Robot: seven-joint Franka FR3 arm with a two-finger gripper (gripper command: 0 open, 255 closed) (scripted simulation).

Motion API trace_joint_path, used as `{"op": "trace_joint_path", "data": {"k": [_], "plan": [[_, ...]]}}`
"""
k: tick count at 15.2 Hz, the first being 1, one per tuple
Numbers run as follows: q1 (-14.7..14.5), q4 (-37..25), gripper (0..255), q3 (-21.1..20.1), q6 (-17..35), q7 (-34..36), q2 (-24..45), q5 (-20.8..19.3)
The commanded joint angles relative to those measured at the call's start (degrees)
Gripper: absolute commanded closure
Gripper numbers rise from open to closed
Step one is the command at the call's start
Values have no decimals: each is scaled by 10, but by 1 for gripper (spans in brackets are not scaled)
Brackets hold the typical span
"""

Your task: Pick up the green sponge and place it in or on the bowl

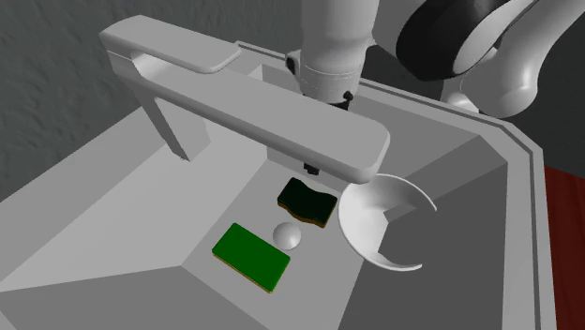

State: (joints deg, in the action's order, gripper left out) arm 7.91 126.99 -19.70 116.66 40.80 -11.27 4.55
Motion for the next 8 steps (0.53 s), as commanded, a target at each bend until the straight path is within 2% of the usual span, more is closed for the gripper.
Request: {"op": "trace_joint_path", "data": {"k": [1,6,8], "plan": [[6,-26,0,-13,22,61,45,-22],[10,-103,0,-19,52,191,155,-87],[8,-95,0,-18,66,194,162,-90]]}}
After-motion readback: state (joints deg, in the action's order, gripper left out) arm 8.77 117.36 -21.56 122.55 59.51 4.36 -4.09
